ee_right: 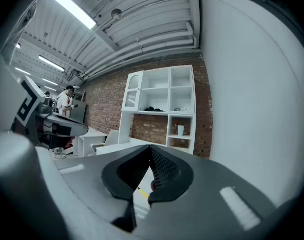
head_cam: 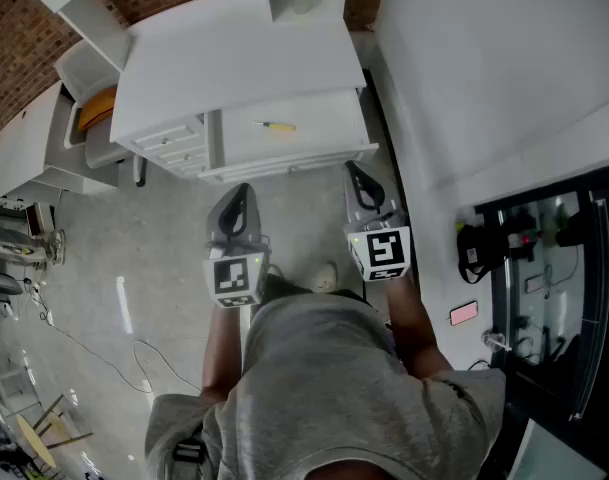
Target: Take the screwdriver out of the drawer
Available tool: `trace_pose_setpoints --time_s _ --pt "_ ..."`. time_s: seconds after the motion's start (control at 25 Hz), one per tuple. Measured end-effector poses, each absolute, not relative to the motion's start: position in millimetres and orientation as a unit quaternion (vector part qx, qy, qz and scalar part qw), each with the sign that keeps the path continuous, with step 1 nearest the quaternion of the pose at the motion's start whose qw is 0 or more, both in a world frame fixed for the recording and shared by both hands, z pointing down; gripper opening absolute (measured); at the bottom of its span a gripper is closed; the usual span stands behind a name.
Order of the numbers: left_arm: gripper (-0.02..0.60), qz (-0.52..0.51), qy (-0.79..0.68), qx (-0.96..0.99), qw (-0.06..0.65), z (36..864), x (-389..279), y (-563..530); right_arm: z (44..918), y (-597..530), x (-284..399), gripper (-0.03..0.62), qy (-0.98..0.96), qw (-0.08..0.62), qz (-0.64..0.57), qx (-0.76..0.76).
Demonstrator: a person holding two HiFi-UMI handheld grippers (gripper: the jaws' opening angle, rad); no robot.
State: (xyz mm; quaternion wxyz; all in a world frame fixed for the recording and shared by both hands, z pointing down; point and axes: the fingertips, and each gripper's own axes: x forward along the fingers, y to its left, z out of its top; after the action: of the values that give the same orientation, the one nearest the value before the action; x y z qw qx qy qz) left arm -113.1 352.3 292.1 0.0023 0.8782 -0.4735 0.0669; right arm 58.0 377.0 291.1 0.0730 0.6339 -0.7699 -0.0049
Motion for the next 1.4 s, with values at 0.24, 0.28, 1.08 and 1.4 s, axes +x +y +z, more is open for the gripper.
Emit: trace_pose_setpoints --time_s 0.24,0.28,1.08,1.4 --pt "0.012 0.07 -0.484 0.872 0.007 297 -99 357 288 380 68 0.003 -0.78 0.072 -0.009 0.622" --pt "0.012 0.07 -0.486 0.871 0.007 297 -97 358 288 381 70 0.003 -0.782 0.07 -0.009 0.619" --pt "0.012 0.087 -0.52 0.849 0.04 341 -88 262 344 268 57 0.003 -0.826 0.116 0.01 0.552" --pt "0.012 0.113 -0.539 0.83 0.085 396 -95 185 402 177 40 0.003 -0.846 0.146 0.05 0.51"
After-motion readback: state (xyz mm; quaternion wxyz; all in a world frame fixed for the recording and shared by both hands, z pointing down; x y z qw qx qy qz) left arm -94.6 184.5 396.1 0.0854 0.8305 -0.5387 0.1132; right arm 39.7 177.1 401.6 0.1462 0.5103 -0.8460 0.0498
